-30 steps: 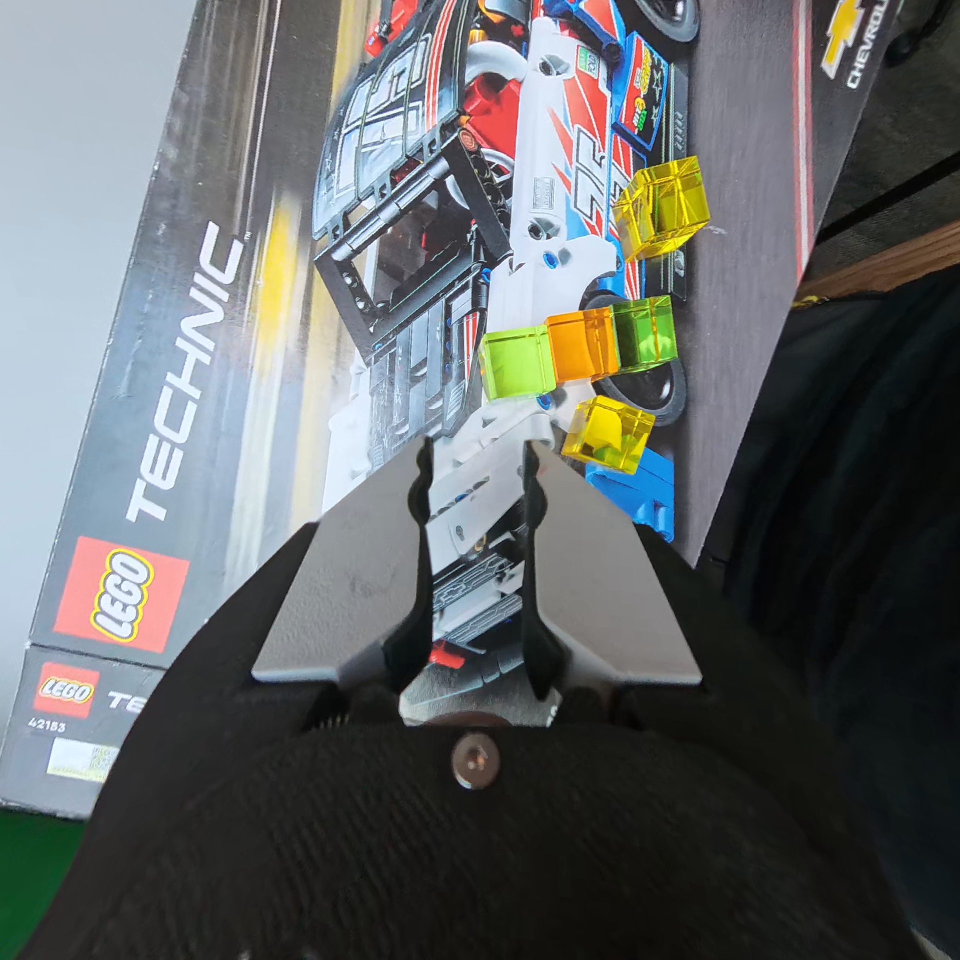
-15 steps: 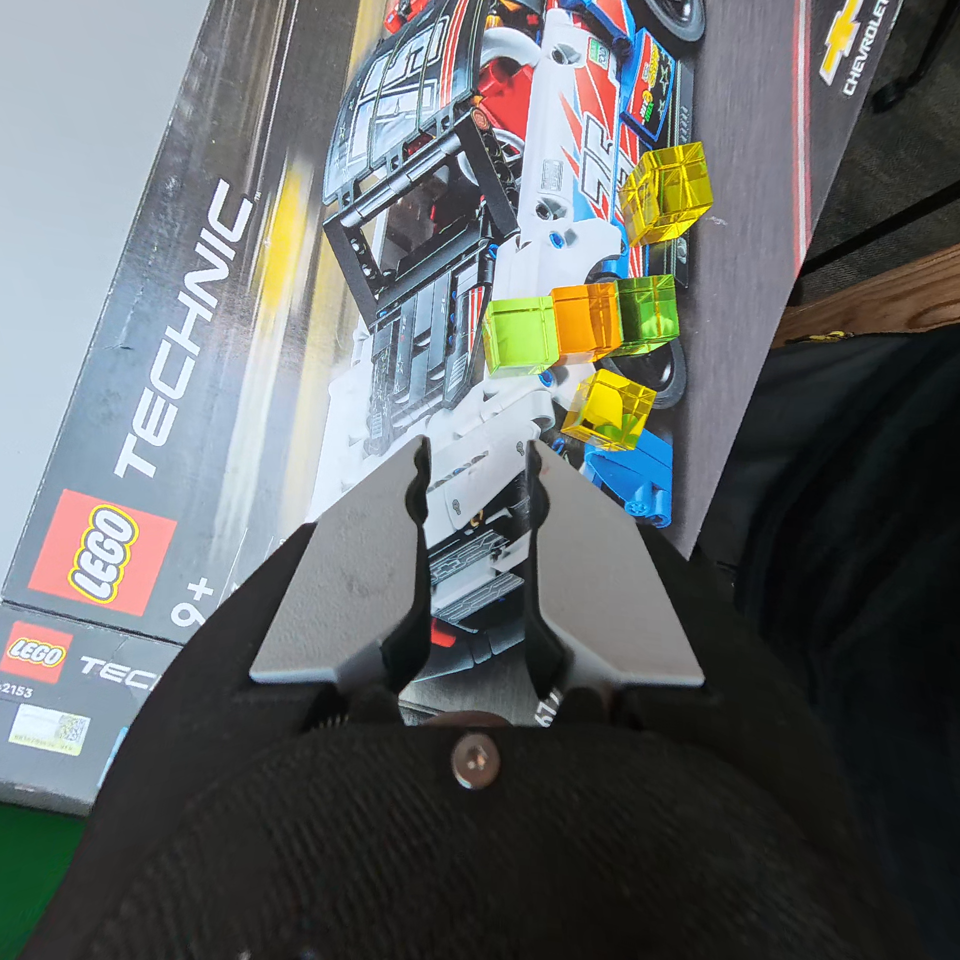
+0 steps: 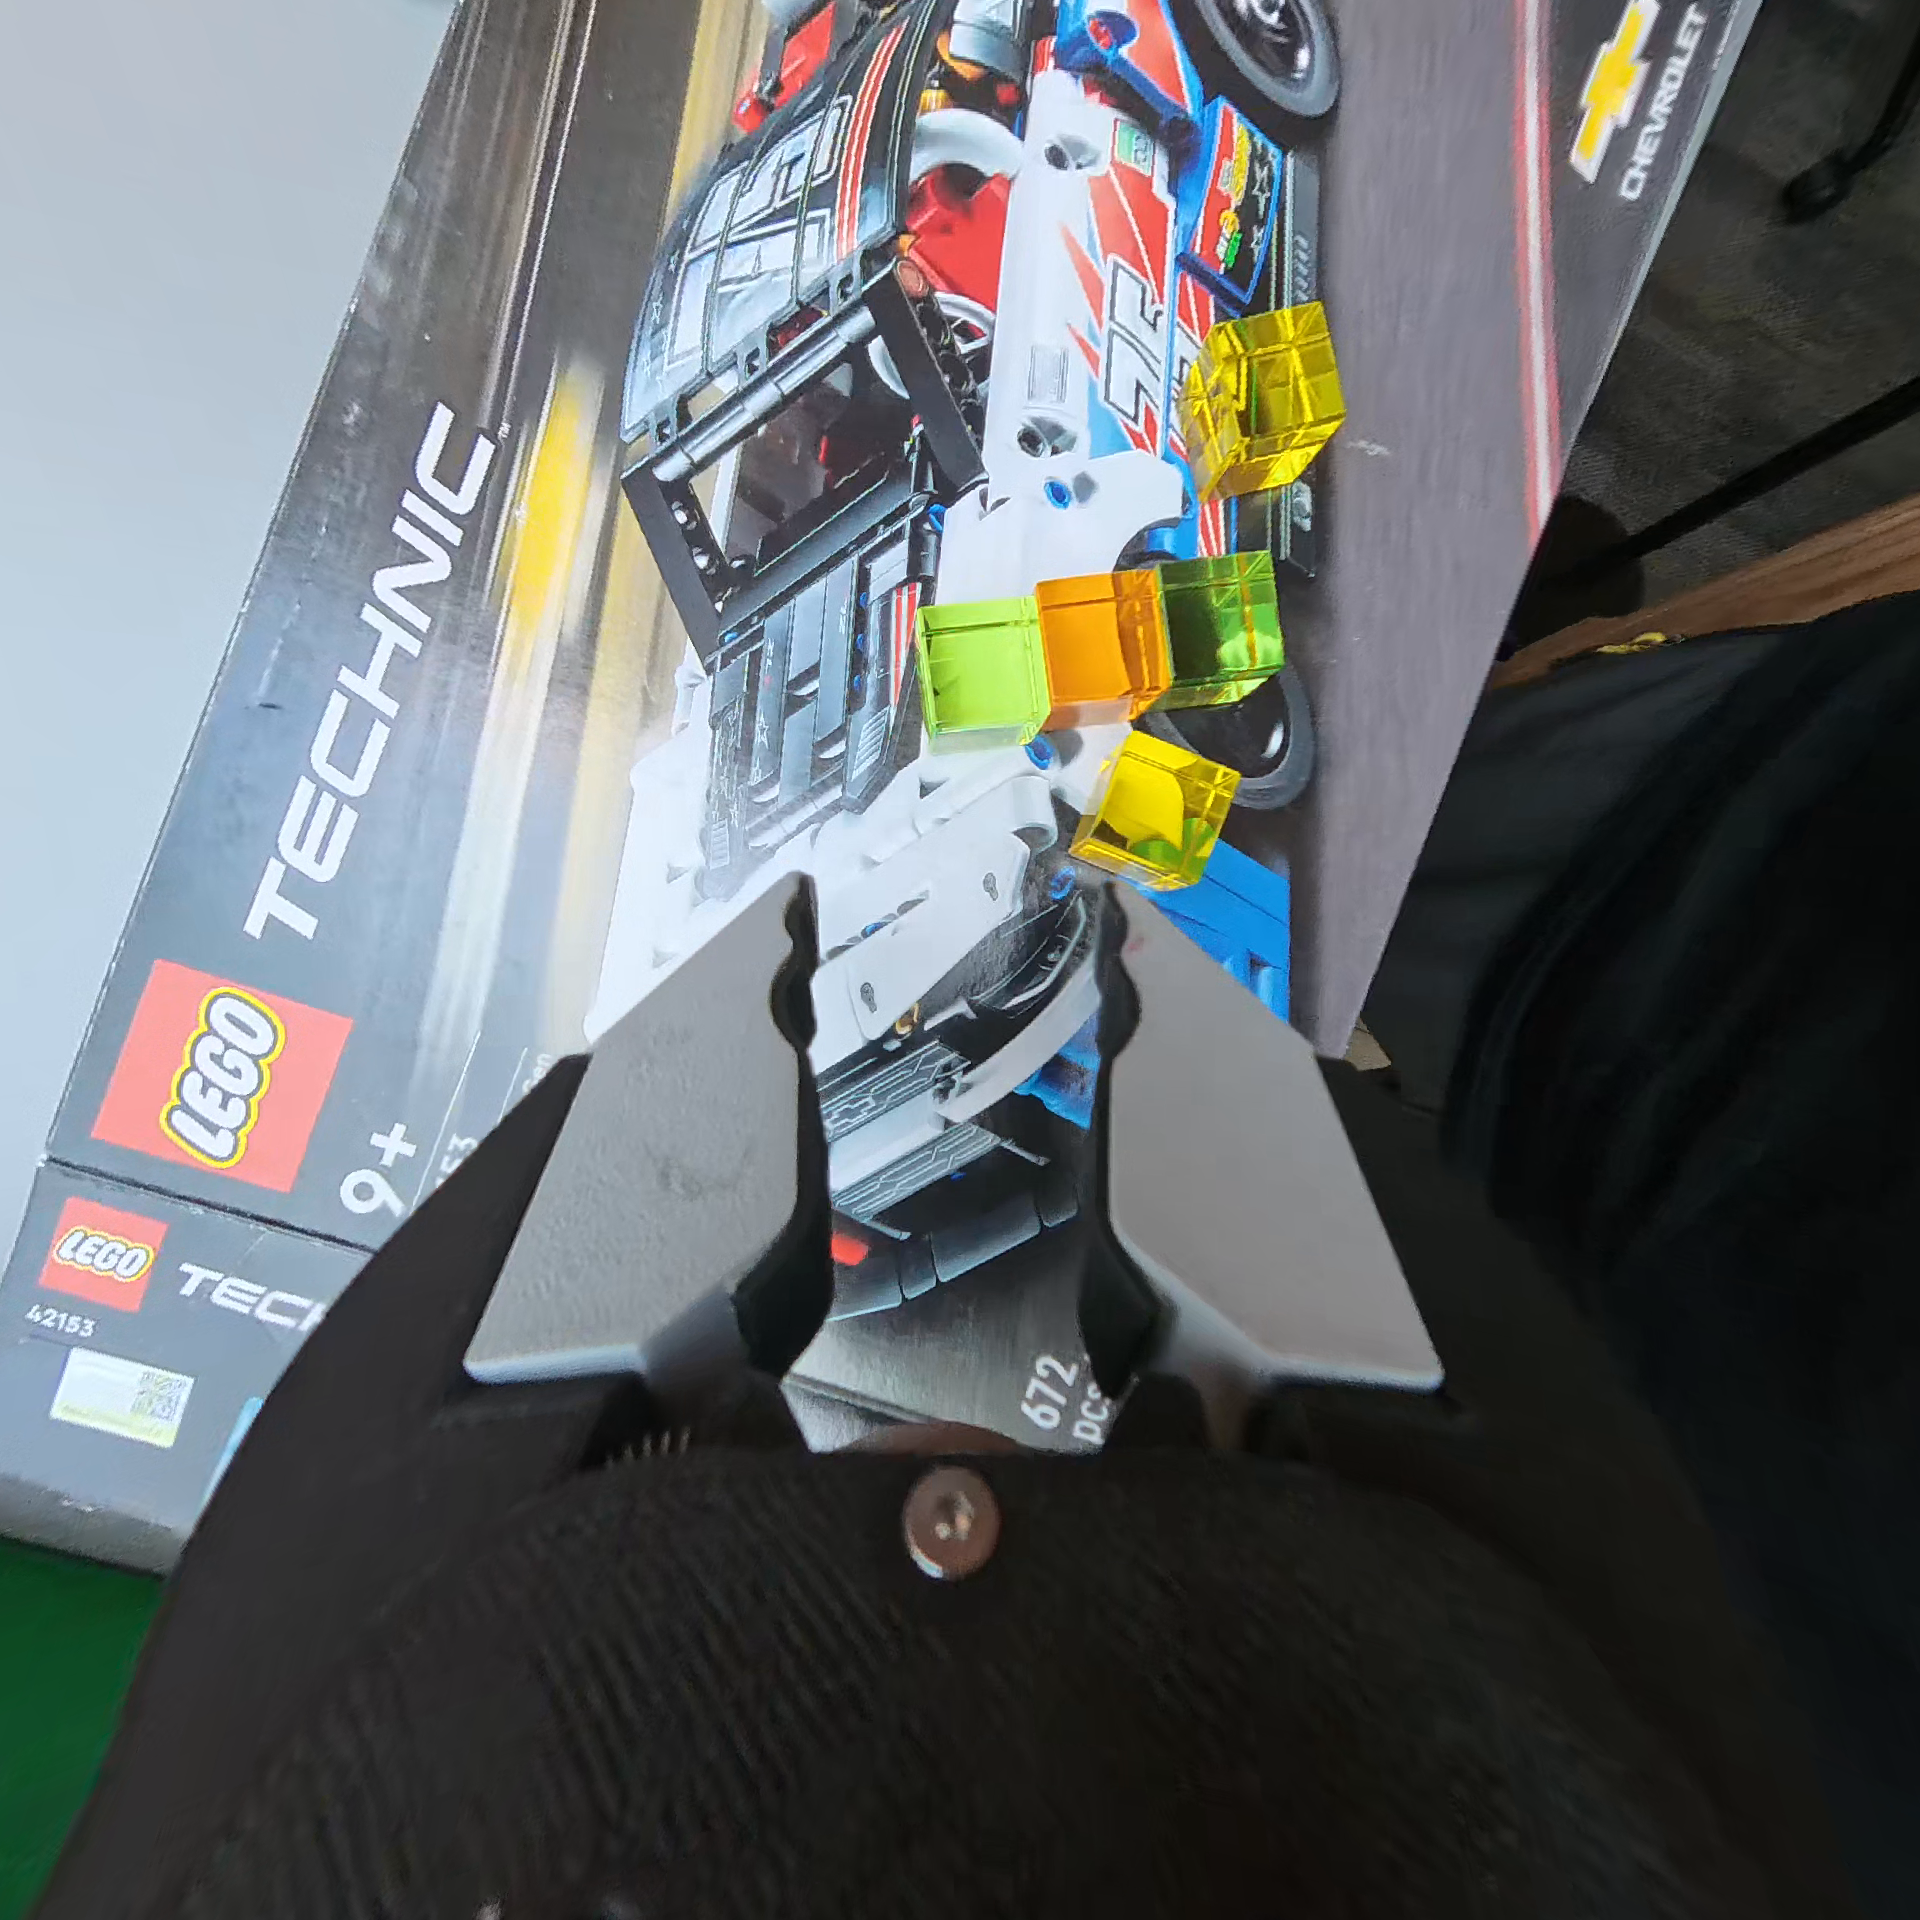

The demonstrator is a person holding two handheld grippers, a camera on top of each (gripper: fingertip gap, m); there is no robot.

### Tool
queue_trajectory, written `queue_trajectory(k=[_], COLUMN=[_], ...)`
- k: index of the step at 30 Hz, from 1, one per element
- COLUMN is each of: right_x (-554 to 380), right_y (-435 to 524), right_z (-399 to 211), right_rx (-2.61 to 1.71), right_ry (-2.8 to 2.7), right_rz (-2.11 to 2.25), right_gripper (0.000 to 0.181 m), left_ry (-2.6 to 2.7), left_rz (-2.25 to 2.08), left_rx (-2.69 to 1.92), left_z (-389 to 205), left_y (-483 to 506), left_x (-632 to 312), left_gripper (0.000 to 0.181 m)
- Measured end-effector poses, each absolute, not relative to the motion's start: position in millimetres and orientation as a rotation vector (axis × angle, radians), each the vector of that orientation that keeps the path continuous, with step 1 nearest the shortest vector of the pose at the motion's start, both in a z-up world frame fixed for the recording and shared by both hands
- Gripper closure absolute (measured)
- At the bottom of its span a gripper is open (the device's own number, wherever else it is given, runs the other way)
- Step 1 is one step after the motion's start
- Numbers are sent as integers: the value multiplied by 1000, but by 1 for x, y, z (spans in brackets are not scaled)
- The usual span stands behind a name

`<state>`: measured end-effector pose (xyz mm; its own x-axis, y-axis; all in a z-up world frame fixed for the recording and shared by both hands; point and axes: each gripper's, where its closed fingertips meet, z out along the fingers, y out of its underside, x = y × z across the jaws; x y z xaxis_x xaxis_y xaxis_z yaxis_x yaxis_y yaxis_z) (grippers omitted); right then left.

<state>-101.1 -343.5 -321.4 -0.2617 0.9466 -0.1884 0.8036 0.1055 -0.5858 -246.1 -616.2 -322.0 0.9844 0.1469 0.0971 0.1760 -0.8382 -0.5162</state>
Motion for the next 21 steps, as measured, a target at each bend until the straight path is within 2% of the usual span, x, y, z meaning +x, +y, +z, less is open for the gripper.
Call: queue_trajectory(k=[4, 10, 12, 14, 16, 19, 21], right_x=[-132, -177, -183, -188, -197, -212, -215], right_y=[-419, -494, -512, -530, -540, -548, -552], right_z=[-315, -331, -336, -330, -325, -329, -340], right_rx=[-1599, -1308, -1243, -1140, -1079, -1134, -1161], right_ry=[-2275, -2495, -2557, -2584, -2568, -2534, -2559], right_rz=[1048, 871, 866, 883, 855, 806, 758], right_gripper=[131, 130, 129, 130, 130, 116, 113], left_ry=[-217, -70, -33, -2, -12, -41, -61], left_rz=[-87, -149, -192, -230, -245, -190, -235], left_rx=[-2558, -2620, -2611, -2614, -2636, -2647, -2627], left_z=[-325, -334, -333, -334, -334, -331, -329], left_y=[-597, -565, -559, -557, -560, -568, -570], left_x=[-248, -245, -242, -239, -240, -251, -249], left_gripper=[134, 132, 145, 150, 147, 140, 140])
